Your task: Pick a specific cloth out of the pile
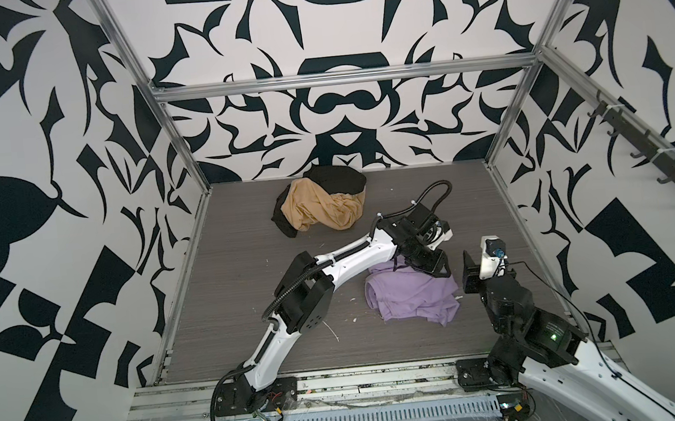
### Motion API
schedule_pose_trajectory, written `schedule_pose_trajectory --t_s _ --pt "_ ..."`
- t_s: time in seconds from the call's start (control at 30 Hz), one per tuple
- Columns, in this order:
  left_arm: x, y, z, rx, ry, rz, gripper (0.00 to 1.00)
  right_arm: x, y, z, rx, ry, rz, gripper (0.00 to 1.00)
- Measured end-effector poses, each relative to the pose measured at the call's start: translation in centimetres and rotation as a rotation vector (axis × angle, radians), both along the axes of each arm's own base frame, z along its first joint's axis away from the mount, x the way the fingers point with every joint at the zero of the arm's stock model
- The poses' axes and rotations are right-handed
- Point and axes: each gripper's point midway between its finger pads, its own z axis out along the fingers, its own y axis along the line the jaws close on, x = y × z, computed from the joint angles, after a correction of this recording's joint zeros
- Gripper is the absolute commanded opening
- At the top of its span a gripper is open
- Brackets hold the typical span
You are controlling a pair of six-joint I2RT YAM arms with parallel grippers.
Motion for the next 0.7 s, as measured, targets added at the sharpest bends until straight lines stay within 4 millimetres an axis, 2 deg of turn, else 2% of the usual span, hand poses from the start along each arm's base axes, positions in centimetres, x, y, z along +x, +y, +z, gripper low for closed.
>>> schedule_pose_trajectory --t_s 0.1,0.2,0.37,0.47,0.53,0.63,0.7 --pt "-0.1 1.2 -0.4 0.009 -0.001 0.013 0.66 0.1 0.2 -0.3 0.004 0.012 0.004 0.52" --pt "0.0 2.5 0.9 -0.009 -0.021 0.040 0.77 0.5 0.8 -1.0 0.002 0.041 0.016 0.52" --pt "1.2 4.9 5.4 -0.100 -0.090 0.107 0.80 1.6 2.3 -2.9 0.020 0.116 0.038 0.52" --pt "1.8 6.5 6.6 -0.138 -0.101 0.155 0.79 2.4 3.3 -4.4 0.063 0.163 0.051 0.52" --pt "2.0 7.7 5.8 -0.136 -0.085 0.188 0.79 2.8 3.8 -5.6 0.096 0.196 0.053 0.52" --pt "2.0 9.3 2.9 -0.089 -0.037 0.230 0.78 3.1 4.3 -8.1 0.149 0.252 0.051 0.52" --pt "1.6 10.5 0.6 -0.040 0.001 0.253 0.77 2.8 4.5 -10.6 0.169 0.315 0.046 0.52"
